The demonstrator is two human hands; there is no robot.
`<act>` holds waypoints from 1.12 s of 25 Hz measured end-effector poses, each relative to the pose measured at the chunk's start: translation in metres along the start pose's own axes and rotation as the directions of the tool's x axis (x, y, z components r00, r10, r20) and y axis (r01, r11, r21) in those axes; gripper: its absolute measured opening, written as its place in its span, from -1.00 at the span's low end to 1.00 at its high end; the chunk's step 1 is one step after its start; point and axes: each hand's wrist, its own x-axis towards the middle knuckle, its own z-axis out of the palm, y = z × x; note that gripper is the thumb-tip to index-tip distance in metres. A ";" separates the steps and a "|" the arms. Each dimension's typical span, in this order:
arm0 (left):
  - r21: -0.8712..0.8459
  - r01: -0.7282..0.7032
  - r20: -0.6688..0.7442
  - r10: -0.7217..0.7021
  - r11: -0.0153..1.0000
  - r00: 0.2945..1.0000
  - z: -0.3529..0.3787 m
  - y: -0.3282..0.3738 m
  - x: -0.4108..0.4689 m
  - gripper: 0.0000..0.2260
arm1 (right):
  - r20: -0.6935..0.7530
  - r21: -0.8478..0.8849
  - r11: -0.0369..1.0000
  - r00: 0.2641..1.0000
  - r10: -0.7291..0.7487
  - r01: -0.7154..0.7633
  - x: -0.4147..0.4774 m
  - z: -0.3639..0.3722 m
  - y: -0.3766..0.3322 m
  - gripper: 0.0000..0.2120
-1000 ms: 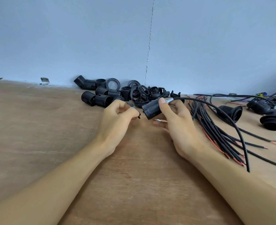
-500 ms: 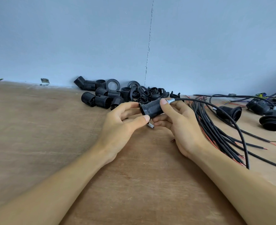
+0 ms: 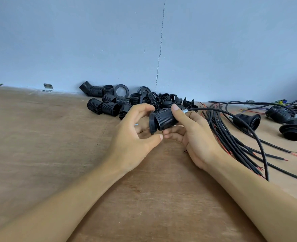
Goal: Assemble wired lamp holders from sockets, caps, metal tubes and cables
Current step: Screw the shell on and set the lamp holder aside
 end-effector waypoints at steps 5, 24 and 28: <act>-0.018 -0.023 -0.046 0.022 1.000 0.999 0.000 -0.002 0.001 -0.56 | 0.041 -0.010 1.000 0.999 -0.016 0.017 -0.002 0.001 0.001 -0.54; -0.096 0.262 -0.481 -0.275 0.960 0.832 -0.014 0.001 0.027 -0.69 | 0.141 -0.117 0.991 0.987 0.075 -0.058 -0.002 0.009 0.007 -0.62; 0.028 0.372 -0.349 -0.339 0.928 0.873 -0.016 0.000 0.019 -0.62 | 0.067 -0.078 0.993 0.994 0.091 -0.086 0.002 0.006 0.002 -0.58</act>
